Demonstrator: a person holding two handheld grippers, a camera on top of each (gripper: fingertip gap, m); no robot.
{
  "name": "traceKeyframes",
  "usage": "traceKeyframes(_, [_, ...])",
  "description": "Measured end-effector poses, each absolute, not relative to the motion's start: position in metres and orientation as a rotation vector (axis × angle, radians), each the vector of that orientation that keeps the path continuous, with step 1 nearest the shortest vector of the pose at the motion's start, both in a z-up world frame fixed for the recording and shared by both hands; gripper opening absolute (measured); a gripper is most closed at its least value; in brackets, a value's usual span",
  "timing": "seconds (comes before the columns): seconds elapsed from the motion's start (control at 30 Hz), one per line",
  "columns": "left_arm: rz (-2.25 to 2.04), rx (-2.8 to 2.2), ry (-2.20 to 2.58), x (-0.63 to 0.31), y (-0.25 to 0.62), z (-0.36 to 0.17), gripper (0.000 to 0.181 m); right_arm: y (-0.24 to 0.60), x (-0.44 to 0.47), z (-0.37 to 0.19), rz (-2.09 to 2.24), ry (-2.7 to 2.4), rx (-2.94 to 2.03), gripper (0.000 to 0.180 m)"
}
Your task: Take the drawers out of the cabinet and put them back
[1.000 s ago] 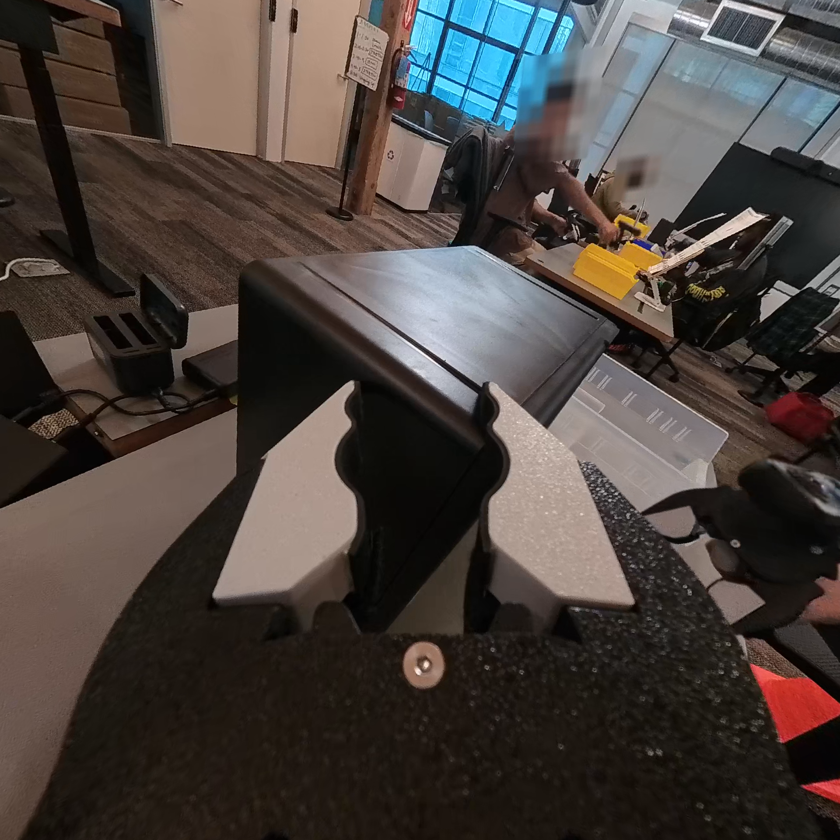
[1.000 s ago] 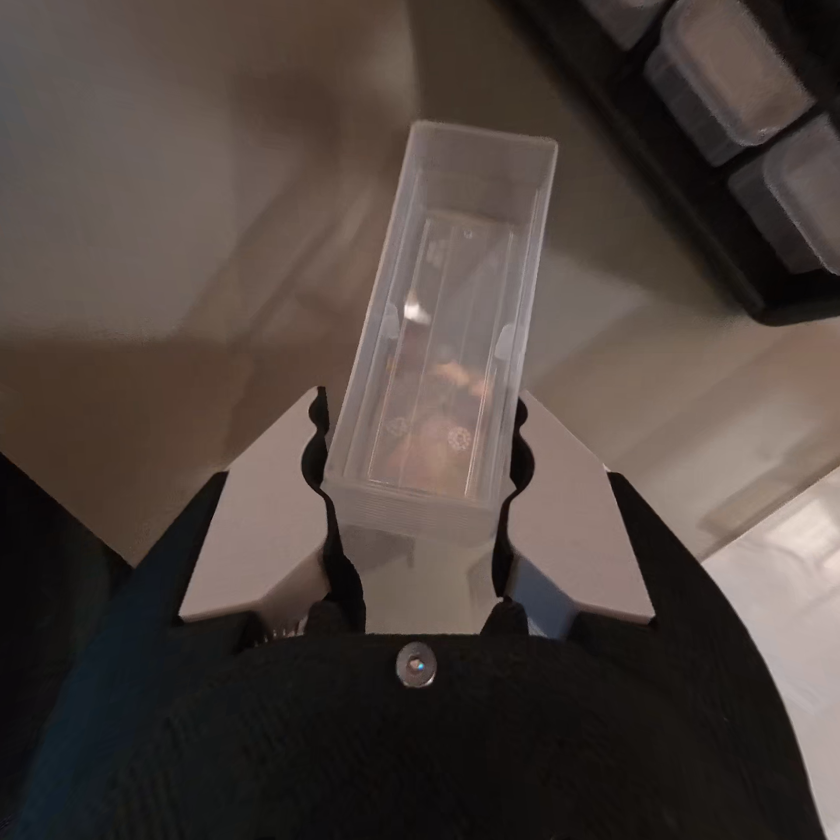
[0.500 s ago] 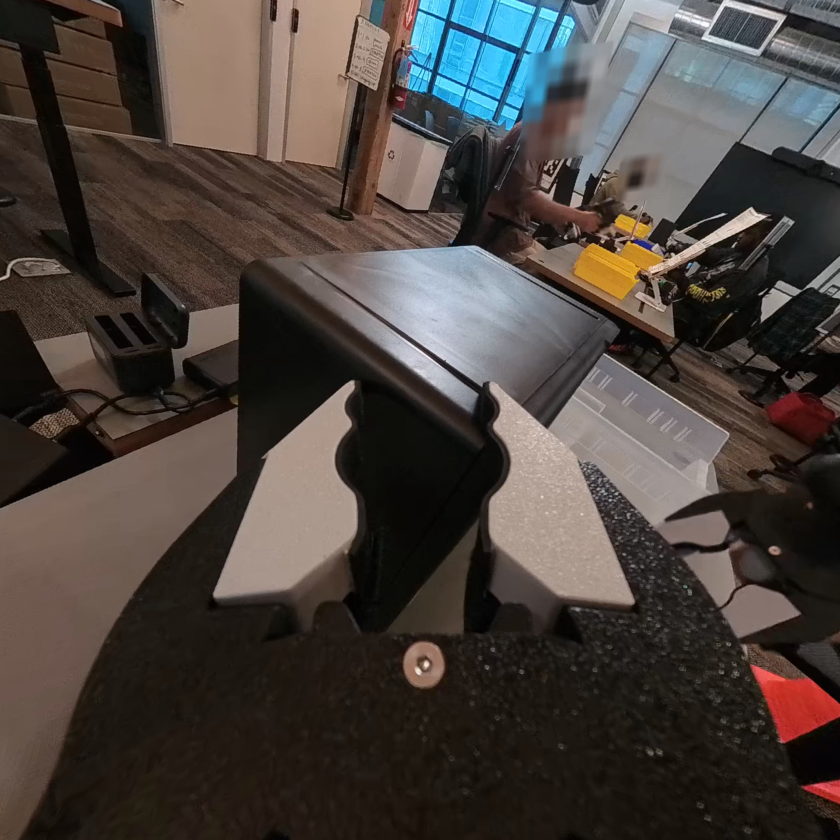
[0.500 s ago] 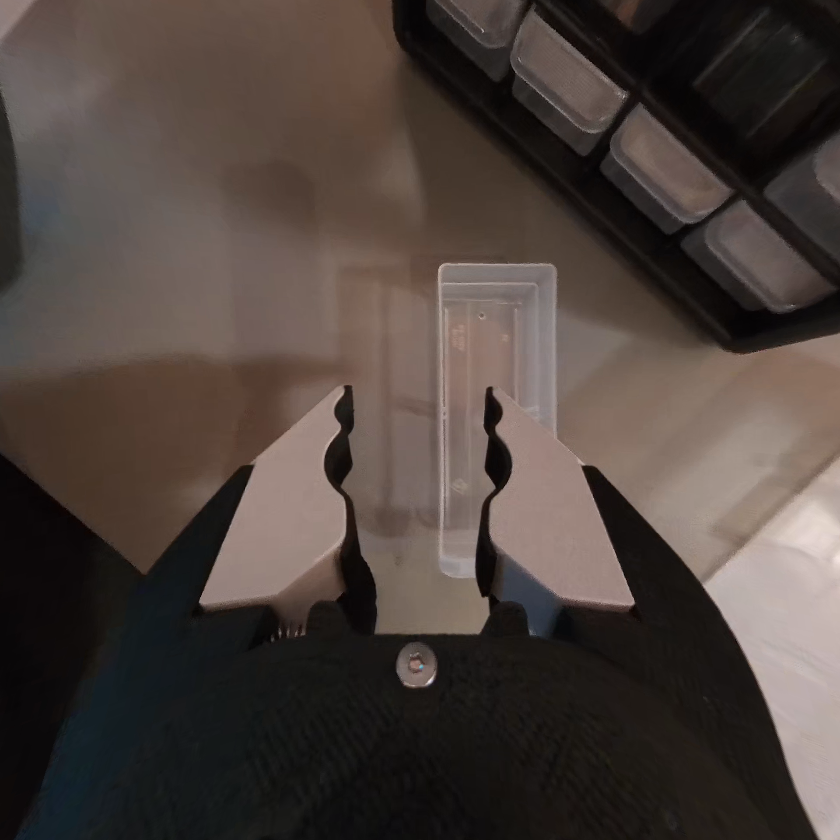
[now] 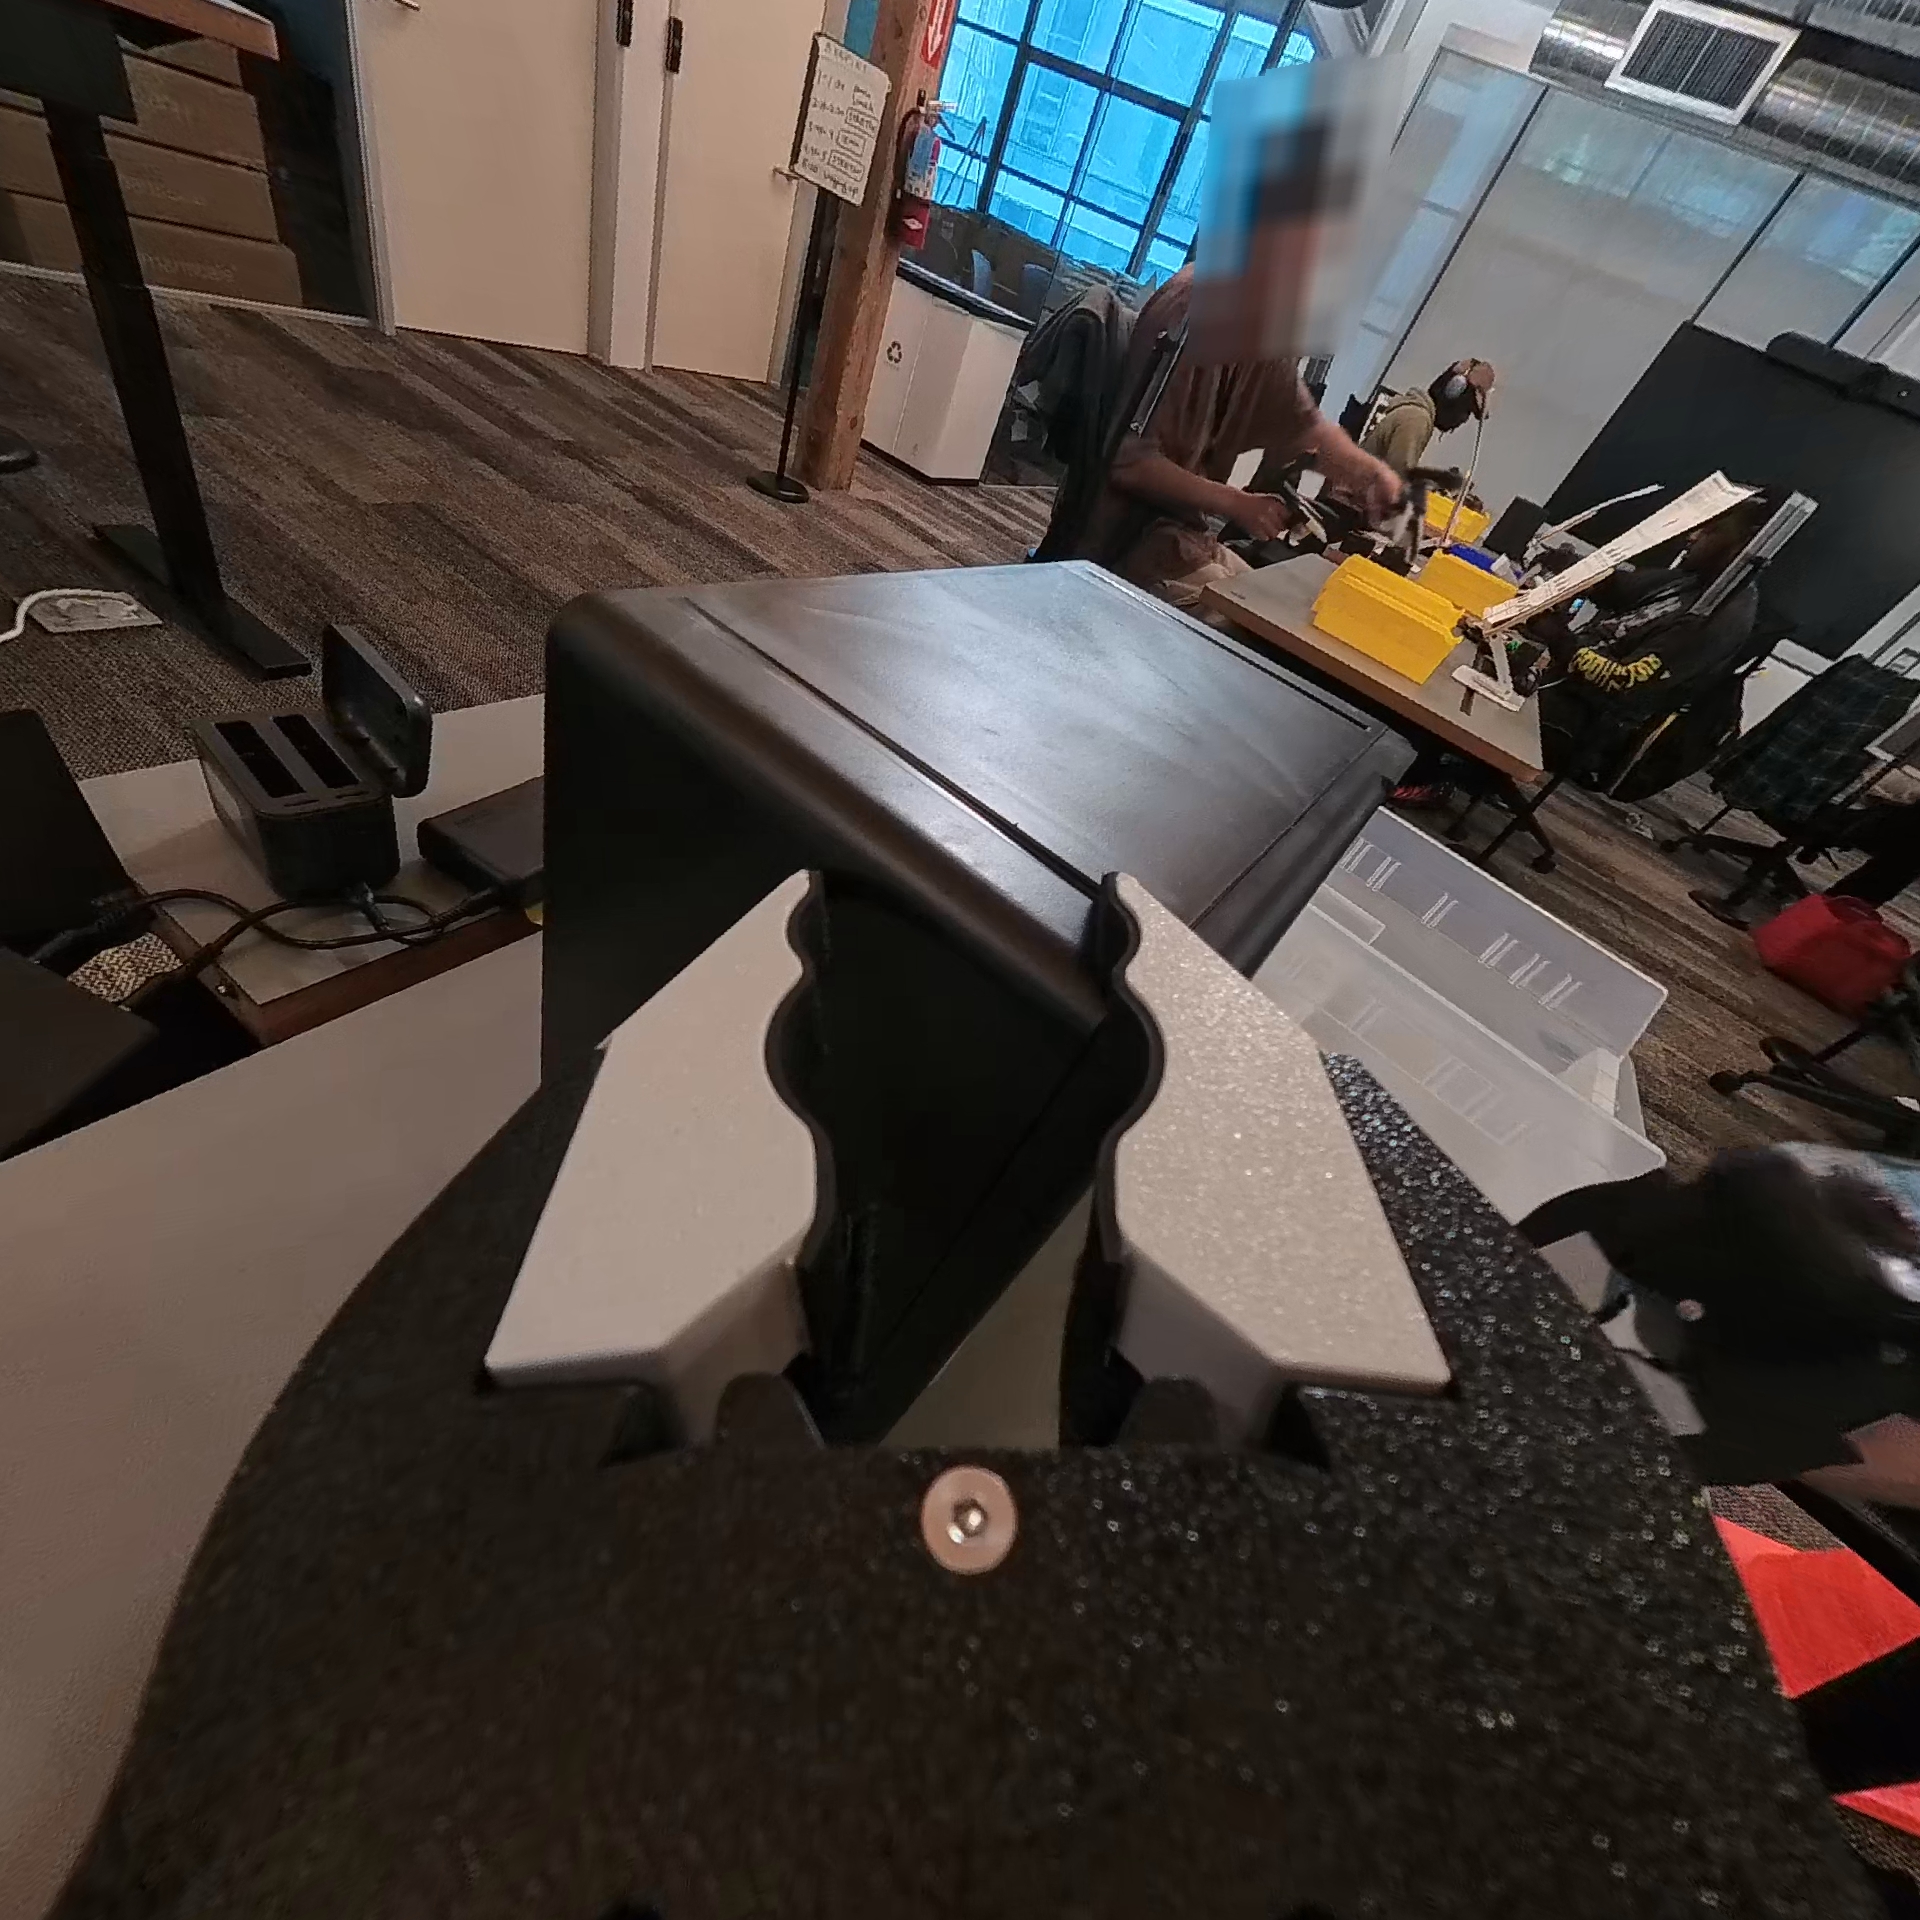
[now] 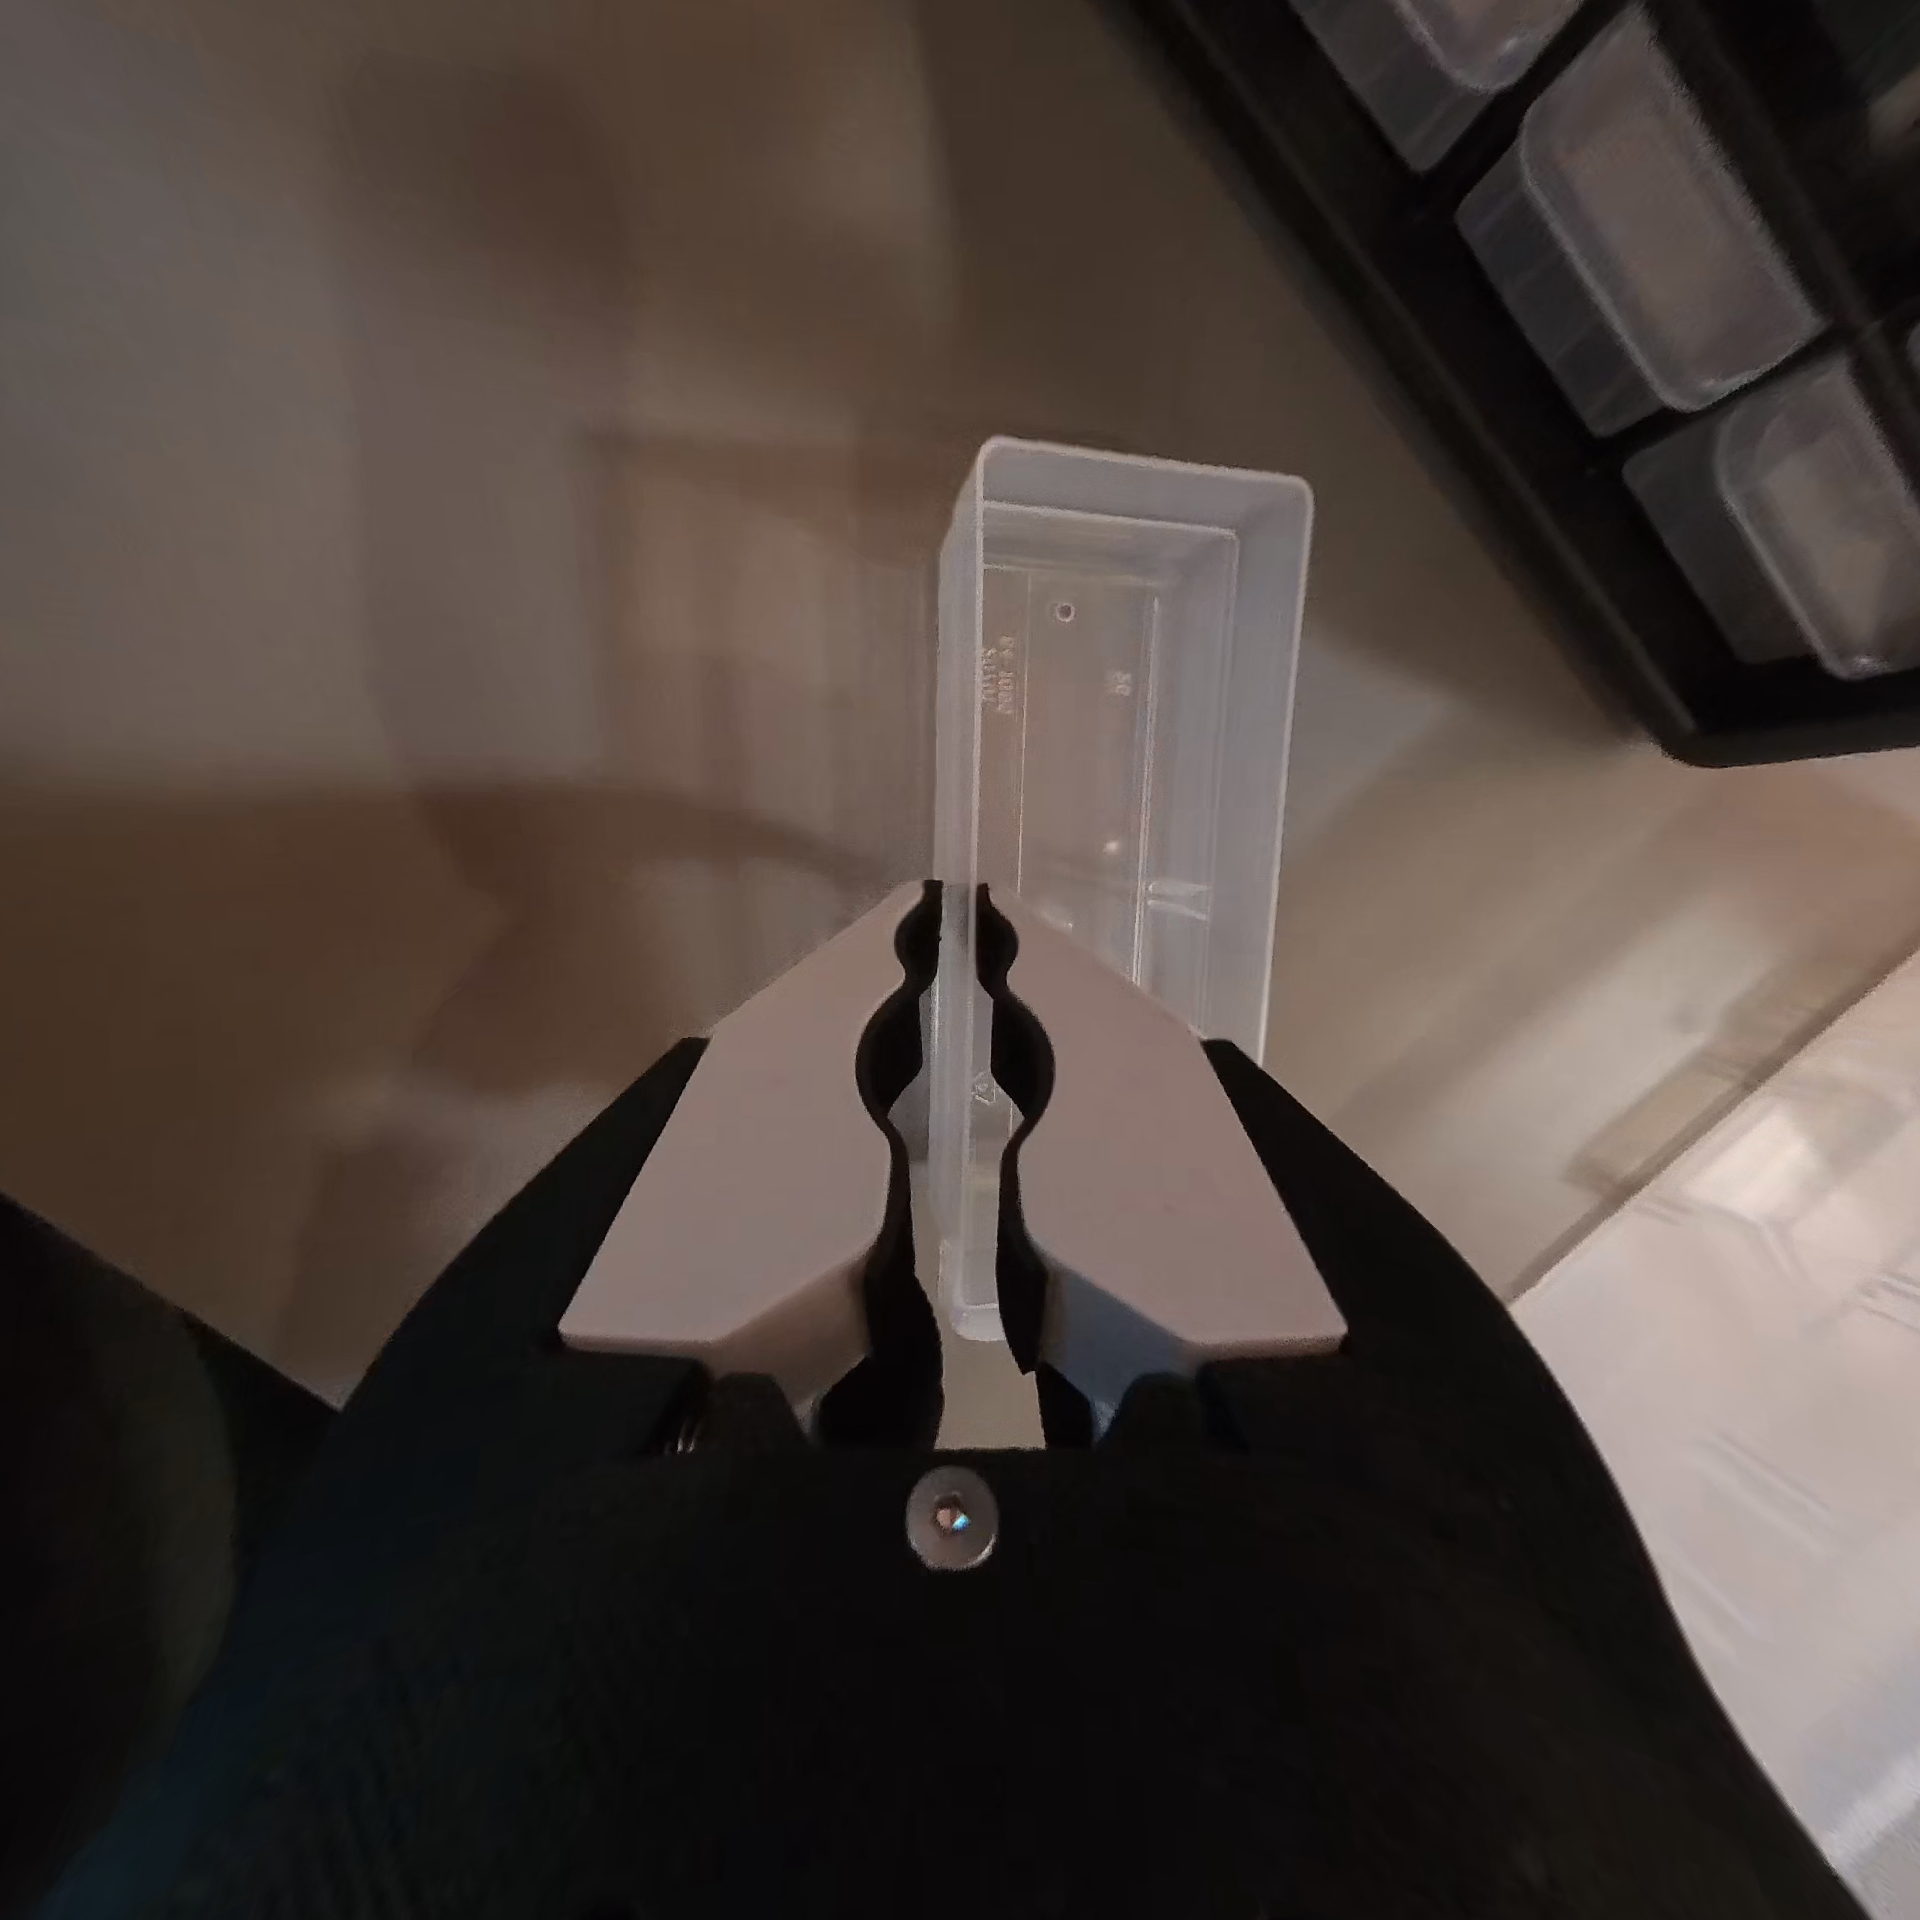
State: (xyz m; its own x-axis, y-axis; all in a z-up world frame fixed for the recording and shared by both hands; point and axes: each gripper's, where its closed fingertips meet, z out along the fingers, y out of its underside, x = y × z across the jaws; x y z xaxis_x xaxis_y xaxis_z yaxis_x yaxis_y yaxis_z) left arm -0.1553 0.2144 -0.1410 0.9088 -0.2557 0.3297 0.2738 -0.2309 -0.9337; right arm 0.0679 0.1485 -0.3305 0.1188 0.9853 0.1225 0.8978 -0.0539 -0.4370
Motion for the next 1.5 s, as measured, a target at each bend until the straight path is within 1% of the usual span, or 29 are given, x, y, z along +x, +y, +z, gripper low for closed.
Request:
traceKeyframes(0.03, [-0.491, -1.736, -0.014, -0.155, 0.214, -0.141, 0.05, 0.149, 0.068, -0.324, 0.305, -1.822, -1.969, 0.004])
traceKeyframes(0.1, [-0.491, -1.735, -0.014, -0.155, 0.214, -0.141, 0.05, 0.153, 0.07, -0.305, 0.318, -1.818, -1.865, 0.004])
traceKeyframes(0.2, [-0.491, -1.736, -0.015, -0.155, 0.214, -0.141, 0.05, 0.185, 0.087, -0.261, 0.158, -1.739, -1.632, 0.004])
traceKeyframes(0.33, [-0.489, -1.737, -0.013, -0.155, 0.214, -0.141, 0.05, 0.248, 0.151, -0.194, -0.13, -1.539, -1.492, 0.004])
traceKeyframes(0.4, [-0.49, -1.734, -0.015, -0.156, 0.215, -0.141, 0.05, 0.273, 0.186, -0.177, -0.171, -1.489, -1.527, 0.004])
traceKeyframes(0.5, [-0.501, -1.727, -0.015, -0.156, 0.214, -0.141, 0.05, 0.296, 0.22, -0.19, -0.199, -1.633, -1.542, 0.004])
traceKeyframes(0.63, [-0.504, -1.726, -0.017, -0.156, 0.215, -0.141, 0.049, 0.307, 0.261, -0.248, -0.297, -2.056, -1.567, 0.004])
traceKeyframes(0.73, [-0.502, -1.728, -0.018, -0.156, 0.214, -0.141, 0.049, 0.297, 0.268, -0.285, -0.182, -2.267, -1.566, 0.004])
traceKeyframes(0.93, [-0.48, -1.741, -0.019, -0.155, 0.215, -0.141, 0.049, 0.299, 0.279, -0.337, -0.124, -2.468, -1.584, 0.004])
traceKeyframes(1.03, [-0.486, -1.734, -0.024, -0.157, 0.215, -0.141, 0.049, 0.308, 0.277, -0.34, -0.059, -2.469, -1.569, 0.004])
traceKeyframes(1.5, [-0.491, -1.726, -0.028, -0.157, 0.216, -0.141, 0.049, 0.339, 0.27, -0.341, -0.238, -2.651, -1.428, 0.004])
